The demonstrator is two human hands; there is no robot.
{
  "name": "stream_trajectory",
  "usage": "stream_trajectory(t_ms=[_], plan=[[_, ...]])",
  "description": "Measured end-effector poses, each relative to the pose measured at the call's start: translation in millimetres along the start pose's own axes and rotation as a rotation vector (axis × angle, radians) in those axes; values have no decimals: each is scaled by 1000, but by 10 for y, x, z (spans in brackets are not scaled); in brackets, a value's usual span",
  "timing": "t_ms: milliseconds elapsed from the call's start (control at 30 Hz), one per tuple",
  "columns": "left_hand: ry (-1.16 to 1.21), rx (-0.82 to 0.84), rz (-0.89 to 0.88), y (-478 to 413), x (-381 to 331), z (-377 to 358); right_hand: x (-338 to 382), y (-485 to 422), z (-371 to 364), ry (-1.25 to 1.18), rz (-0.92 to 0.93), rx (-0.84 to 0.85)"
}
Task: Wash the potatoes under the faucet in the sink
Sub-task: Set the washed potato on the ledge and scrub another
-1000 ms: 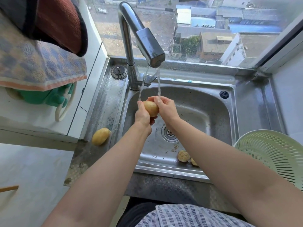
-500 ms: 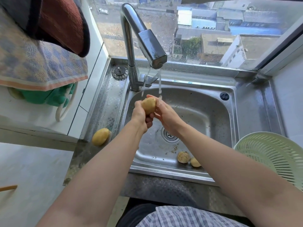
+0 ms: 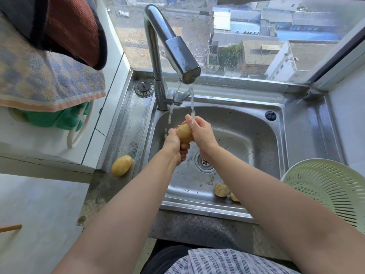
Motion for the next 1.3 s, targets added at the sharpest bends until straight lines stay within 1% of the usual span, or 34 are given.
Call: stream_trajectory(t_ms=[67, 100, 133, 233, 267, 300, 333, 400, 433, 467, 567, 667, 700, 733, 767, 833, 867, 900, 967, 1000, 1033, 1100, 1133, 1167, 1200, 1300], plan=[[-2, 9, 0, -3, 43, -18, 55, -15, 67, 48, 5, -60], [12, 17, 0, -9, 49, -26, 72, -17, 66, 50, 8, -36], [29, 23, -1, -18, 41, -27, 70, -16, 45, 33, 6, 25], [91, 11, 17, -69, 1, 30, 9, 67, -72, -49, -3, 285], [93, 3, 20, -73, -8, 50, -11, 89, -101, -75, 1, 330], [79, 0, 15, -68, -11, 51, -11, 99, -115, -84, 8, 326], [50, 0, 4, -58, -9, 39, 6, 76, -103, -86, 11, 269], [-17, -4, -30, -33, -3, 9, 49, 7, -34, -32, 0, 92], [-31, -6, -41, -23, 4, 3, 67, -19, -7, 10, -5, 37], [-27, -7, -48, -22, 8, 6, 67, -39, 3, 19, -15, 21], [-25, -30, -78, -39, -27, 62, 54, -8, -10, -43, -39, 93], [-4, -115, -137, -69, -98, 158, 42, 101, -163, 89, 18, 245], [-18, -147, -167, -80, -125, 187, 44, 132, -192, 115, 26, 248], [-57, -181, -215, -87, -164, 215, 39, 120, -172, 120, 23, 198], [-132, -223, -282, -94, -220, 247, 45, 90, -106, 111, 13, 111], [-355, -293, -451, -72, -365, 263, 7, 7, 90, 65, -69, -57], [-435, -310, -524, -53, -426, 252, -19, -15, 162, 33, -122, -101], [-463, -321, -567, -42, -463, 249, -35, -16, 210, 15, -163, -120], [-423, -339, -597, -39, -492, 259, -55, -7, 272, 1, -203, -135], [-358, -314, -590, -44, -483, 246, -60, 2, 290, 4, -214, -144], [-271, -243, -560, -46, -454, 185, -55, 18, 293, 12, -222, -150], [-157, -34, -474, -44, -381, -52, -64, 14, 241, 29, -211, -134], [-129, 41, -455, -22, -366, -150, -55, 17, 193, 28, -190, -116], [-91, 66, -450, -3, -374, -189, -36, 27, 139, 24, -157, -101], [-37, 45, -428, -7, -386, -164, -8, 44, 96, 33, -112, -89], [56, -77, -289, -102, -351, 25, 105, 81, 23, 120, 30, -39]])
Point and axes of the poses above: each hand's wrist, its own y-axis away from the middle knuckle, its own z-axis out of the back of the hand, x = y × z, the point moved 9 cm from there along -y, towards the middle knuckle, and after that the axes turned 2 degrees about -z, right-handed, at the moved point
